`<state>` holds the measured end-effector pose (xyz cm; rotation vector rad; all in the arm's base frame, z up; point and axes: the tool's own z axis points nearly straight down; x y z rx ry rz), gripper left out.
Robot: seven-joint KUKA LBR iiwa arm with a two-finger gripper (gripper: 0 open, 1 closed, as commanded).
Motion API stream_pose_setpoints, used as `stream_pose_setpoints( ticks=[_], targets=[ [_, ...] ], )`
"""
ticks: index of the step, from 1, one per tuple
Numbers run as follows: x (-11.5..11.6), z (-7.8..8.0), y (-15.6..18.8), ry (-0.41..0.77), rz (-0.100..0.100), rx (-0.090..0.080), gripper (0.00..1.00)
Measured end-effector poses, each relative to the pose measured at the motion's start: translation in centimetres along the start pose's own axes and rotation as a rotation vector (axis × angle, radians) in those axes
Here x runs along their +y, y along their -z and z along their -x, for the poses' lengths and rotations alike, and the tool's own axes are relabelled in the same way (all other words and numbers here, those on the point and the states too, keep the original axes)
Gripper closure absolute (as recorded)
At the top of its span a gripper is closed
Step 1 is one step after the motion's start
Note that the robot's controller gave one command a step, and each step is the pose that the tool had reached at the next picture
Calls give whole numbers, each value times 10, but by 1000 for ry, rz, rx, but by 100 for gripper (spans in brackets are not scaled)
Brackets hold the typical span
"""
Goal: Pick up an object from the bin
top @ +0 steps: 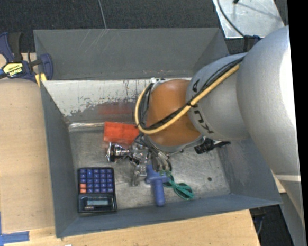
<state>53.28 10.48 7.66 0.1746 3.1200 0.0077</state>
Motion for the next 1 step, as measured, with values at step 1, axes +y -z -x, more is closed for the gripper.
stream_pose_setpoints(
  ticks=[1],
  targets=[
    [17, 8, 154, -1, -4, 11, 100]
  ],
)
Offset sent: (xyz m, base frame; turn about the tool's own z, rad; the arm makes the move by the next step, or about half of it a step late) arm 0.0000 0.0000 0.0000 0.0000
